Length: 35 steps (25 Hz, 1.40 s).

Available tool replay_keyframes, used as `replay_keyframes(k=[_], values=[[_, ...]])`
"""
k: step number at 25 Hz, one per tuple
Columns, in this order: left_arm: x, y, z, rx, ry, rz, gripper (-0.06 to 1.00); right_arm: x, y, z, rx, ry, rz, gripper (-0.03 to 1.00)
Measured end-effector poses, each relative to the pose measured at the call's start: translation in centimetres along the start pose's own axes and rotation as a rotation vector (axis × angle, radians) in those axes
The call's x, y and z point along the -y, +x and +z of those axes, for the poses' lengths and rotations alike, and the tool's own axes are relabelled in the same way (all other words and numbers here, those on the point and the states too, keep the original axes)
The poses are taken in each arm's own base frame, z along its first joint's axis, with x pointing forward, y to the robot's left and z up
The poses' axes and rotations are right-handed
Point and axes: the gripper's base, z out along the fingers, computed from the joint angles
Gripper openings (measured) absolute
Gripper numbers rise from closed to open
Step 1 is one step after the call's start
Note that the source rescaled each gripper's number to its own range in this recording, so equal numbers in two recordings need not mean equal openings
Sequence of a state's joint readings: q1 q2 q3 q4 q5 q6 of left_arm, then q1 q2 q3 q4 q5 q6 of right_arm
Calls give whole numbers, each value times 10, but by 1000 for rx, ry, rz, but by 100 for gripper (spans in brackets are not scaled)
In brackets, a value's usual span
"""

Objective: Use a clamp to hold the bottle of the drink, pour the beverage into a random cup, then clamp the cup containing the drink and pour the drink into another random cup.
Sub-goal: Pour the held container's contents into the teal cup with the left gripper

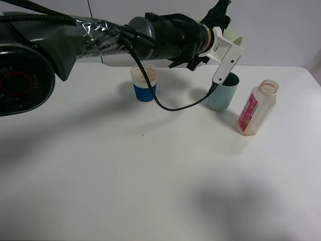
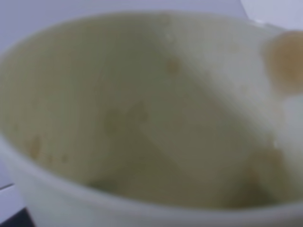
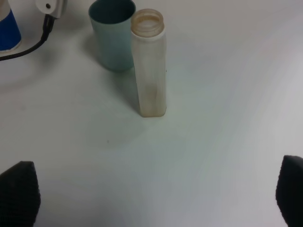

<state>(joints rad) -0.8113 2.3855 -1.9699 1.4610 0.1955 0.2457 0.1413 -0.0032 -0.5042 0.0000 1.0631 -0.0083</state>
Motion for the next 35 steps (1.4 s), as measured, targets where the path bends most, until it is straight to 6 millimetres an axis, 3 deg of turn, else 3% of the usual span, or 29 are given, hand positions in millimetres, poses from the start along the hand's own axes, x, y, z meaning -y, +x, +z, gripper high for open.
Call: replay_keyframes(k=[5,24,35], values=[[1,0,0,2,10,-70,3,0,0,0,0,0,0,100],[5,-6,0,51,71,-617,3,0,0,0,0,0,0,100],[1,23,-1,18,80,-903,3,0,0,0,0,0,0,100]])
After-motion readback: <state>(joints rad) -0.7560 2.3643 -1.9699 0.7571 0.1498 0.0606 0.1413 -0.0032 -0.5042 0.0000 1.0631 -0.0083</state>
